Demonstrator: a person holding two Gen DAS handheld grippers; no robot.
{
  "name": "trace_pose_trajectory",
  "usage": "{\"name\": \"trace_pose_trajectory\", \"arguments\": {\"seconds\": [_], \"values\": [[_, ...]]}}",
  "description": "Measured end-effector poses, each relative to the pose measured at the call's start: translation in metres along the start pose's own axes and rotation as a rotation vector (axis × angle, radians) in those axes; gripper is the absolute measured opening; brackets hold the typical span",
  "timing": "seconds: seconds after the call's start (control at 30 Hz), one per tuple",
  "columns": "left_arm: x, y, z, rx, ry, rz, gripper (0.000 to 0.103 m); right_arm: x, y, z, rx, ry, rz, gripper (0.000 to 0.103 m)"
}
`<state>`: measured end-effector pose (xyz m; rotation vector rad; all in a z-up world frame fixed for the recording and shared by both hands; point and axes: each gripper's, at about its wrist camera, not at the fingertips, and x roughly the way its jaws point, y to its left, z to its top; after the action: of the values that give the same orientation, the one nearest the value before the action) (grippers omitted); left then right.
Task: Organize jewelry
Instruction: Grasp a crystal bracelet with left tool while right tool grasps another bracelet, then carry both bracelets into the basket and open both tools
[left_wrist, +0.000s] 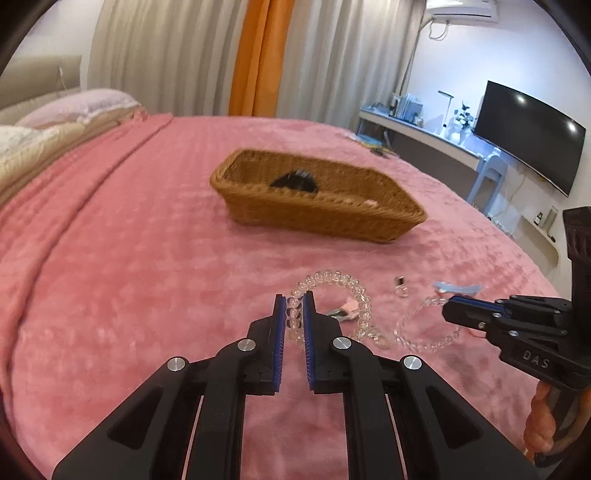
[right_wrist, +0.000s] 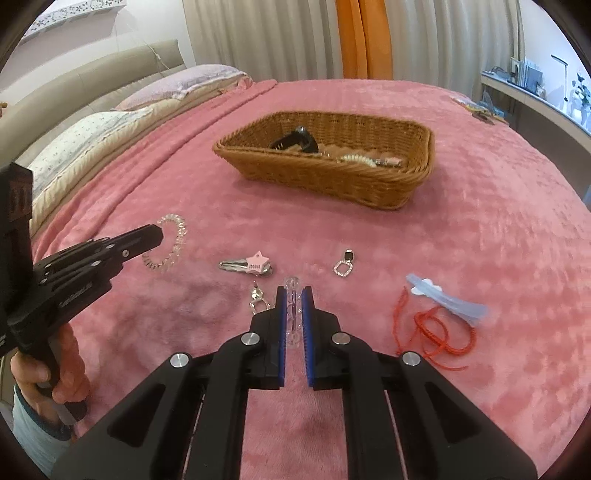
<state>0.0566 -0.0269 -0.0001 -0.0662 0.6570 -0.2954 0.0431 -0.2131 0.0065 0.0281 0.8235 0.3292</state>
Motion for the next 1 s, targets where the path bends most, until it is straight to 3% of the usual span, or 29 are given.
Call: {"name": "trace_pose_trajectory", "arguments": {"seconds": [0.23,0.5,0.73,1.0], "values": [[-0.035,-0.024,0.014,0.055,-0.075,0.020,0.007,-0.028,0.006,0.009,-0.001,-0.053,-0.016,0.006],[-0.053,-0.039,0.037,0.088,-0.136,0.019,0.007,-0.068,0.010,0.050,-0.031,-0.174,-0.038,0.006],[-0.041,-0.046,0.079,0.110,-0.184,0.019,0.007,-0.078,0.002,0.104,-0.036,-0.260,-0.059,0.006],[0.017,-0.043,0.132,0.090,-0.200,0.009,0.007,-0.037,-0.021,0.164,-0.017,-0.265,-0.074,0.006]]}}
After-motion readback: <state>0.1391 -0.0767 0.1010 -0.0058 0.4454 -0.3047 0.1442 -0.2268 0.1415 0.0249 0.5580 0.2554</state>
